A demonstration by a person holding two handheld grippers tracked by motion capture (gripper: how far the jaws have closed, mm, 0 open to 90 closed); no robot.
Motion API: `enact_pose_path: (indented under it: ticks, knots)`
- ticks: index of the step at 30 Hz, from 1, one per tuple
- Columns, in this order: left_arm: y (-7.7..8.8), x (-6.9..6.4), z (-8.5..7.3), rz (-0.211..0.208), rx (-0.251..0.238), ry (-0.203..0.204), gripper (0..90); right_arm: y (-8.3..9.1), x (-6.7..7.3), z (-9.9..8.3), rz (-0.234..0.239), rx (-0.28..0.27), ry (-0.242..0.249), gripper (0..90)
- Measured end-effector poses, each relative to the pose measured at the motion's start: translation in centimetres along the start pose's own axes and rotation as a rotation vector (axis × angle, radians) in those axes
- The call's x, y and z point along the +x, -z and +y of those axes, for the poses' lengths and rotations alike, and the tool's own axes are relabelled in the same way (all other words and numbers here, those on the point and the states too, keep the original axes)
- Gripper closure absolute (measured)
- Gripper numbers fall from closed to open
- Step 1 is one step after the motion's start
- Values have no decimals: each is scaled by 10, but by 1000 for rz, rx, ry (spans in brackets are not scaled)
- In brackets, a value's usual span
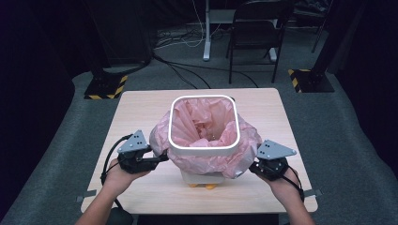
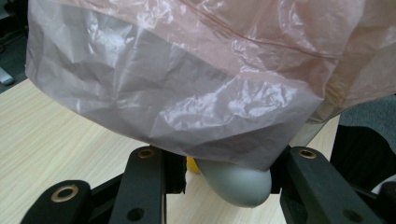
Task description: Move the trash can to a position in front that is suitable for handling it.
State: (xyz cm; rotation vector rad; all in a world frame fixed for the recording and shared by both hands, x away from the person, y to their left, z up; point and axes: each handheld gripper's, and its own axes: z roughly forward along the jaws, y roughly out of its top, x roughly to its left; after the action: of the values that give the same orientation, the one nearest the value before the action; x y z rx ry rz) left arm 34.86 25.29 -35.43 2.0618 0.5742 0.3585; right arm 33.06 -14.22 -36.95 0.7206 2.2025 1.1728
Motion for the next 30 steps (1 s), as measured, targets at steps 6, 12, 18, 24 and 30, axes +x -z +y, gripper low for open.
enact_pose_path:
  ticks: [6, 12, 18, 24, 30]
  knots:
    - [1, -3, -2, -1, 17, -20, 629, 3, 3, -3, 1, -2, 5, 654]
    - [-4, -2, -7, -9, 27, -9, 630, 2, 4, -5, 2, 2, 1, 653]
    - [-6, -1, -12, -26, -4, 9, 632, 0, 1, -11, 27, -4, -18, 647]
    - [-6, -1, -12, -27, 1, 11, 632, 0, 1, -11, 48, 2, -28, 626]
    - [-6, -2, -12, -32, 7, 6, 623, -1, 2, -9, 67, 5, -38, 555]
